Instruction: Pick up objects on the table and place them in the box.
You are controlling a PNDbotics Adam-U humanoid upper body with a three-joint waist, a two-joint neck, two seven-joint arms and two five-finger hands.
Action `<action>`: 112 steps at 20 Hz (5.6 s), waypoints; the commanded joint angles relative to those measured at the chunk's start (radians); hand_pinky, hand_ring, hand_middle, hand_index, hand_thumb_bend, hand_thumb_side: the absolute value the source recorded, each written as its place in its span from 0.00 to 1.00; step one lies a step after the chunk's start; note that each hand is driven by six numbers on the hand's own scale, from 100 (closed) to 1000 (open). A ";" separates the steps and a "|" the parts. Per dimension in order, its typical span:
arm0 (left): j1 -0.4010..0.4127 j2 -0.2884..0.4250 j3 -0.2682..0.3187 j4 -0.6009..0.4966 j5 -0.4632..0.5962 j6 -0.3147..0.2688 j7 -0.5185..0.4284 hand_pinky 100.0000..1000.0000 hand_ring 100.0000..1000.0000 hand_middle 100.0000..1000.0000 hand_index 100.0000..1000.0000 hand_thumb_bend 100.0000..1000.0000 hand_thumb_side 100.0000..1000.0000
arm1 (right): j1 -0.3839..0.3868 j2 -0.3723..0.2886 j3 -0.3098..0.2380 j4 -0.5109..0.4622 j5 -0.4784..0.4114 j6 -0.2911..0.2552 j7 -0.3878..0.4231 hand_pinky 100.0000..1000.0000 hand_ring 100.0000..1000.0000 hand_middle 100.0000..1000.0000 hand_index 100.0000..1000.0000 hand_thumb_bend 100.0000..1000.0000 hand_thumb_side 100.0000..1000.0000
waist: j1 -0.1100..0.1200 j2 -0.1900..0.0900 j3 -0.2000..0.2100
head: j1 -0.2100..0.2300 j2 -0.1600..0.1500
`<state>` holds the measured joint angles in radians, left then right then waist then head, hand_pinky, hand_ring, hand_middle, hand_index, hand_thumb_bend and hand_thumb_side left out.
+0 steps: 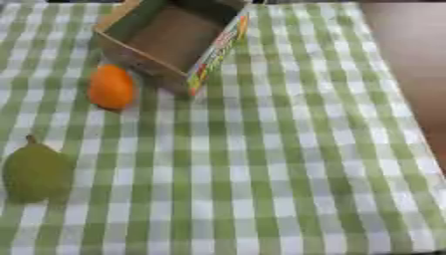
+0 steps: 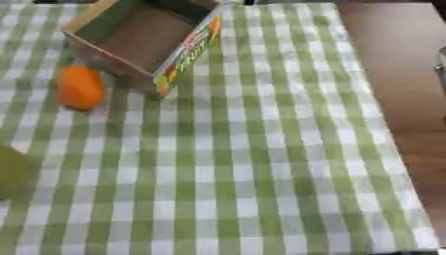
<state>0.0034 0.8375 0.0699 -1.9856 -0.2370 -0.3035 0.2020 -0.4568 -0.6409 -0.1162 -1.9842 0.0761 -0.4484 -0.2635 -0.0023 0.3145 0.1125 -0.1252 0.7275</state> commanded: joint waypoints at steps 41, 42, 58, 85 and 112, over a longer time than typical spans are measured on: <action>-0.040 0.230 -0.194 -0.014 -0.242 0.424 -0.500 0.81 0.83 0.77 0.90 0.62 0.34 | -0.009 -0.030 0.003 -0.016 -0.008 -0.001 0.017 0.78 0.74 0.53 0.85 0.00 0.47 | 0.010 -0.014 -0.024 | 0.055 0.004; -0.046 0.230 -0.200 -0.014 -0.246 0.440 -0.503 0.81 0.82 0.77 0.90 0.62 0.34 | -0.009 -0.030 0.004 -0.016 -0.008 -0.001 0.017 0.78 0.74 0.53 0.85 0.00 0.47 | 0.010 -0.014 -0.025 | 0.056 0.004; -0.114 0.214 -0.295 0.009 -0.331 0.643 -0.582 0.77 0.77 0.75 0.87 0.64 0.31 | -0.008 -0.022 0.006 -0.016 -0.015 0.001 0.024 0.78 0.75 0.52 0.85 0.00 0.47 | 0.014 -0.012 -0.035 | 0.074 0.007; -0.160 0.180 -0.286 0.068 -0.275 0.658 -0.501 0.34 0.41 0.40 0.57 0.00 0.00 | 0.004 -0.018 0.002 -0.016 -0.016 0.004 0.024 0.78 0.76 0.52 0.86 0.00 0.47 | 0.014 -0.016 -0.032 | 0.081 0.010; -1.018 -0.145 -0.335 0.427 -0.325 0.347 -0.502 0.44 0.44 0.43 0.55 0.00 0.04 | -0.040 -0.013 0.020 -0.016 -0.041 -0.006 0.045 0.79 0.74 0.52 0.86 0.00 0.47 | 0.013 -0.012 -0.065 | 0.126 0.000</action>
<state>-0.9898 0.7032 -0.2695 -1.5985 -0.5420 0.0674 -0.3085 -0.4829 -0.6370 -0.0913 -1.9842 0.0454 -0.4522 -0.2205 0.0102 0.3231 0.0453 -0.0096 0.7404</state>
